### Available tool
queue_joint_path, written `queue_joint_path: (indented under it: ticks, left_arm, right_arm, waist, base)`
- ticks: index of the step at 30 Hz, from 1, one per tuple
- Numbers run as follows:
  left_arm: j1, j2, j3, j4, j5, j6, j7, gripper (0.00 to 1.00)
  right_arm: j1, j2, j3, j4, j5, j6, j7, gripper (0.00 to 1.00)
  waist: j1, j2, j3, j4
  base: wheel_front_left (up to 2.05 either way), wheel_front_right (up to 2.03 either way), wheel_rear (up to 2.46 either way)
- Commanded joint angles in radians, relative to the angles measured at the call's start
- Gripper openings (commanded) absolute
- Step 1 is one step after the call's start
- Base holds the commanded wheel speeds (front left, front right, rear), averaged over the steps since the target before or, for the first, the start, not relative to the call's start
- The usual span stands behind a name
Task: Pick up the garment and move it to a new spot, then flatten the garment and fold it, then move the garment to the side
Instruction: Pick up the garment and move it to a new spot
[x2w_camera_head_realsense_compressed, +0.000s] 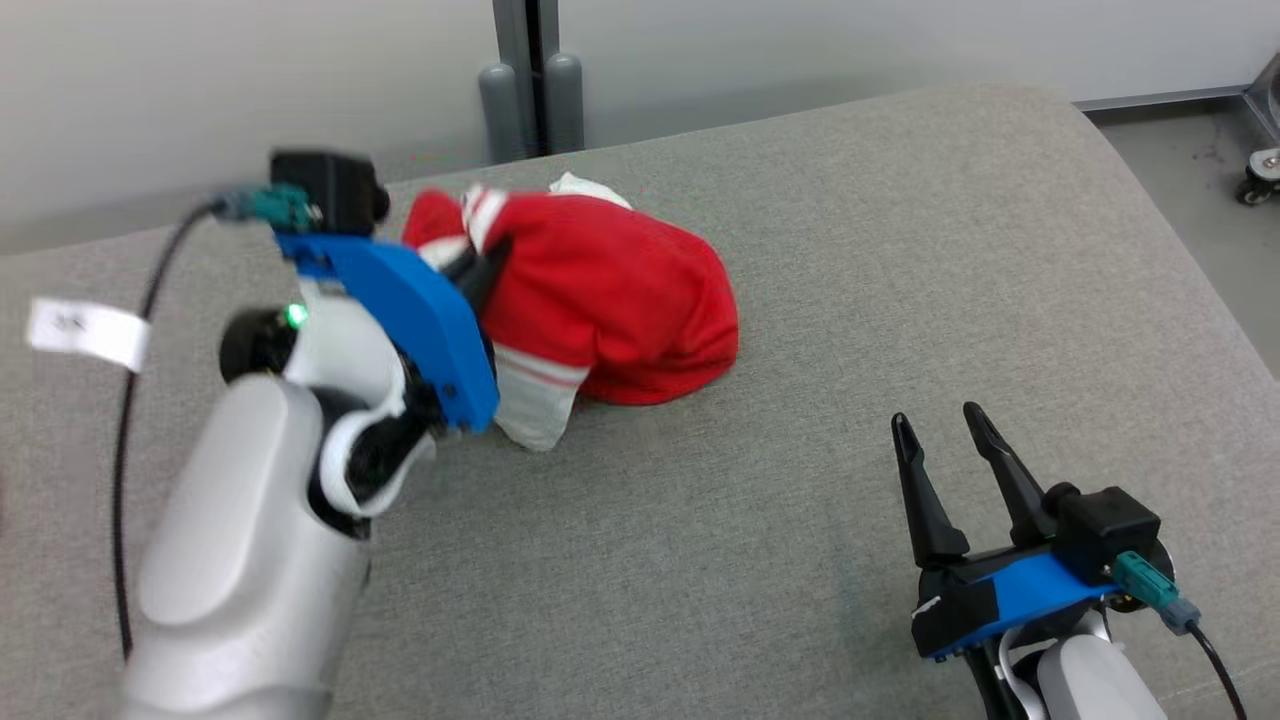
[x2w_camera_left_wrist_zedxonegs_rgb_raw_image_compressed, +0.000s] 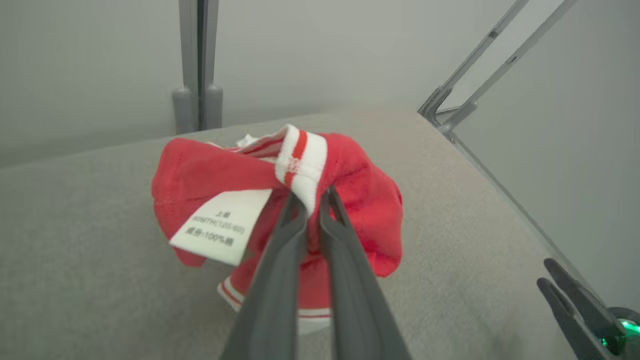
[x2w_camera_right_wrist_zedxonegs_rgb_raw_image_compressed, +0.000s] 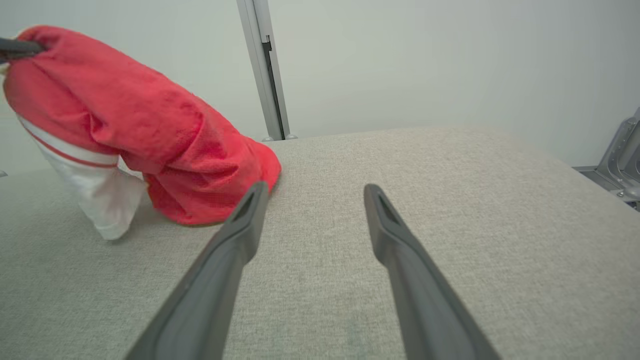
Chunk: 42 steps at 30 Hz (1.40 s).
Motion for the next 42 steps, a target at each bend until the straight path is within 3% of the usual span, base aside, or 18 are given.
queue_joint_path:
  ticks: [1, 2, 3, 4, 9, 15, 25, 33, 42]
  left_arm:
    - [0.052, -0.009, -0.018, 0.039, 0.007, -0.001, -0.023, 0.0]
    - [0.077, -0.011, -0.035, 0.067, 0.023, 0.002, -0.034, 0.0]
    - [0.1, -0.014, -0.048, 0.095, 0.037, 0.005, -0.048, 0.28]
    - [0.116, -0.018, -0.058, 0.12, 0.049, 0.011, -0.066, 1.0]
    - [0.147, -0.045, -0.078, 0.173, 0.081, 0.009, -0.167, 1.0]
    - [0.216, -0.047, -0.041, 0.114, 0.093, -0.008, -0.404, 1.0]
    - [0.458, -0.018, 0.067, 0.064, 0.133, 0.059, -0.786, 1.0]
    - [0.607, 0.016, 0.103, 0.009, 0.211, 0.135, -0.851, 1.0]
    - [0.685, 0.024, 0.096, -0.048, 0.249, 0.137, -0.858, 1.0]
  right_arm:
    - [-0.007, -0.004, 0.005, 0.004, 0.007, 0.002, -0.008, 1.0]
    - [-0.007, -0.005, 0.004, 0.005, 0.007, 0.002, -0.009, 1.0]
    - [-0.008, -0.004, 0.005, 0.006, 0.007, 0.002, -0.01, 1.0]
    - [-0.009, -0.004, 0.001, 0.009, 0.006, 0.002, -0.009, 1.0]
    - [-0.012, -0.004, -0.016, 0.013, -0.008, 0.002, -0.01, 1.0]
    - [0.018, -0.004, -0.034, 0.007, -0.025, 0.002, -0.001, 1.0]
    - [0.061, -0.004, -0.057, -0.04, -0.063, 0.002, 0.047, 1.0]
    - [0.101, -0.004, -0.064, -0.074, -0.076, 0.002, 0.081, 1.0]
    - [0.125, -0.004, -0.07, -0.09, -0.079, 0.002, 0.106, 1.0]
  waist:
    - [-0.0002, -0.0001, 0.0, -0.008]
    - [-0.0002, -0.0001, 0.0, -0.01]
    - [-0.0002, -0.0001, 0.0, -0.01]
    - [-0.0002, -0.0001, -0.001, -0.009]
    - [-0.0002, -0.0001, -0.015, 0.02]
    - [-0.0002, -0.0001, -0.053, 0.078]
    - [-0.0002, -0.0001, -0.11, 0.149]
    - [-0.0002, -0.0001, -0.132, 0.174]
    - [-0.0002, -0.0001, -0.138, 0.195]
  base:
    - [0.0, 0.0, 0.0]
    - [0.0, 0.0, 0.0]
    - [0.0, 0.0, 0.0]
    - [0.0, 0.0, 0.0]
    - [0.0, 0.0, 0.0]
    - [0.0, 0.0, 0.0]
    - [0.0, 0.0, 0.0]
    - [0.0, 0.0, 0.0]
    - [0.0, 0.0, 0.0]
